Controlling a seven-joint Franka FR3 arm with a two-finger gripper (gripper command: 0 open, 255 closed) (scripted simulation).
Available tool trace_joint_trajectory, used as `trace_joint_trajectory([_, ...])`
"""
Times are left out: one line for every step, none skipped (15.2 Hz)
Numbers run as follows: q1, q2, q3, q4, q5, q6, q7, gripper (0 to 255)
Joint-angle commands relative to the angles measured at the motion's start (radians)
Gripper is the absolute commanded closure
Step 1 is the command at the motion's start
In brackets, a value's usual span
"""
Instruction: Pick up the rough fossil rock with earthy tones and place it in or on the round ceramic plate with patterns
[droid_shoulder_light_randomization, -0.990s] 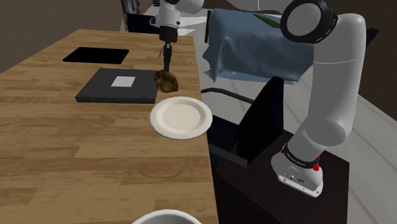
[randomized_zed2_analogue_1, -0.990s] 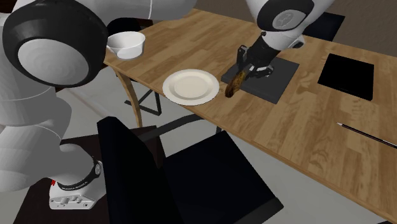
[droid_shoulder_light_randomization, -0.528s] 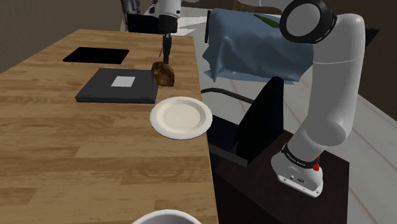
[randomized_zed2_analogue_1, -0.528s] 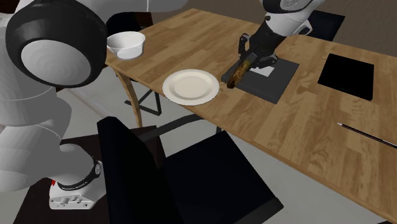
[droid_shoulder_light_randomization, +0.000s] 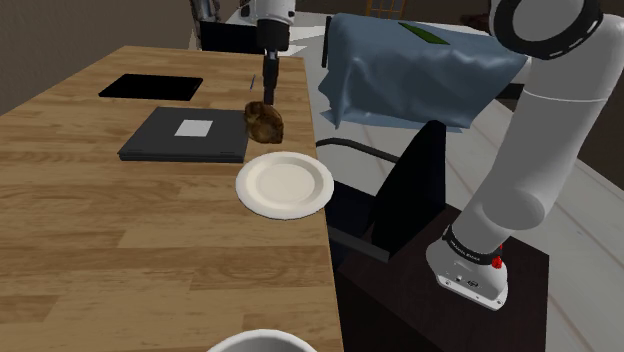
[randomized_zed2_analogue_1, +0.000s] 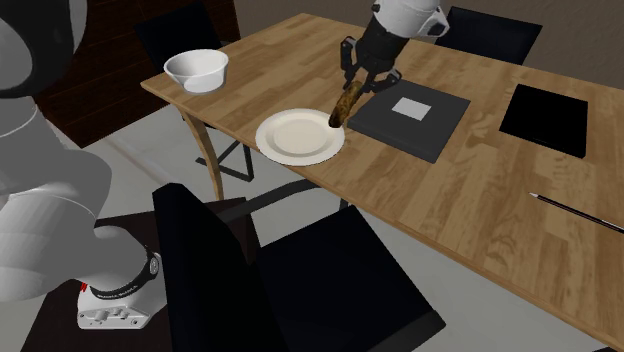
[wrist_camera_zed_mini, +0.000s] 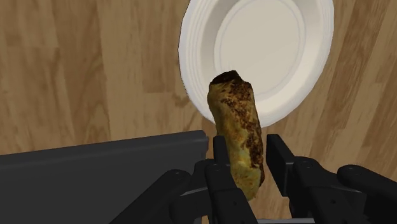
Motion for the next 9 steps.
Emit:
trace_joint_trajectory([0.012,-0.07,0.013,-0.076,0.019,0.017,0.021,255])
trace_joint_trajectory([0.017,-0.103,0.018,-0.112,0.028,0.024,0.028,255])
trace_joint_trajectory([0.021,-0.135,0.023,-0.145,0.037,0.03,0.036,255])
trace_joint_trajectory([0.026,-0.167,0.029,-0.177,0.047,0.035,0.045,255])
trace_joint_trajectory([0.032,-0.198,0.035,-0.207,0.057,0.039,0.054,255])
trace_joint_trajectory([0.037,-0.228,0.041,-0.236,0.067,0.043,0.063,255])
trace_joint_trajectory([0.044,-0.262,0.047,-0.267,0.078,0.046,0.074,255])
trace_joint_trajectory([0.045,-0.262,0.048,-0.28,0.079,0.058,0.069,255])
trace_joint_trajectory([0.045,-0.263,0.048,-0.294,0.079,0.07,0.065,255])
